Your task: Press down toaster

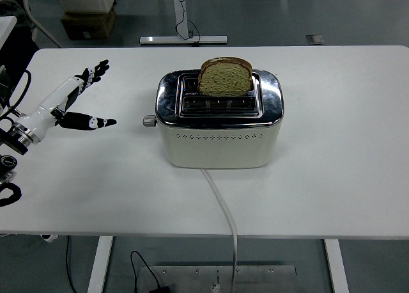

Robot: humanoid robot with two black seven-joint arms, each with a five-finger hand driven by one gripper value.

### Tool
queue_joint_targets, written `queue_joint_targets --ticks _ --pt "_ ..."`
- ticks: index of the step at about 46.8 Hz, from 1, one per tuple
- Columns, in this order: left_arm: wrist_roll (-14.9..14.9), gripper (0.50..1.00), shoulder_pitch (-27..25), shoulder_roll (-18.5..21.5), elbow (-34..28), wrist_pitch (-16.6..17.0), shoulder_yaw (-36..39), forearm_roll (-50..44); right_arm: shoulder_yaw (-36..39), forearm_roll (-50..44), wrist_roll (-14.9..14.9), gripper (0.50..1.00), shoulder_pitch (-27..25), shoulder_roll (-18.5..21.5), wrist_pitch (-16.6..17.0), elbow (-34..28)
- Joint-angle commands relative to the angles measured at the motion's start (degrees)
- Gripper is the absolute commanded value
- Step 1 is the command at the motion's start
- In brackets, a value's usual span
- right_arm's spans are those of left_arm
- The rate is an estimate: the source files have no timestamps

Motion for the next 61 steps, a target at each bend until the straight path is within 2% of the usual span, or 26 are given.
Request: queue_joint_targets --ticks 1,9,15,28,46,54,61 --pt "0.01 1.0 -0.26 0.0 0.12 -1.27 -0.32 -5.32 0.05 0.0 0.0 0.998 0.0 0.0 0.0 0.01" --pt "0.01 1.0 -0.61 -0.62 2.14 -4.43 -1.9 -15.25 -0.04 0.0 0.0 0.998 0.0 0.0 0.0 0.01" --pt "3.45 1.0 -0.7 -2.46 3.9 -4.44 -2.43 -22.02 0.05 0.0 0.0 0.998 0.0 0.0 0.0 0.01" --pt "3.63 1.0 -1.4 -5.01 6.97 -4.35 -3.49 -36.09 -0.04 0.0 0.0 0.998 0.0 0.0 0.0 -0.07" --pt "3.72 1.0 -2.11 -13.89 16.02 -4.61 -3.66 -43.21 0.05 0.0 0.0 0.998 0.0 0.0 0.0 0.01" --pt "3.89 1.0 -2.37 -16.26 19.63 -7.68 -3.66 -44.45 0.05 0.0 0.0 0.998 0.0 0.0 0.0 -0.07" --pt "3.89 1.0 -3.07 -17.58 21.3 -8.48 -3.66 -44.45 0.05 0.0 0.0 0.998 0.0 0.0 0.0 0.01"
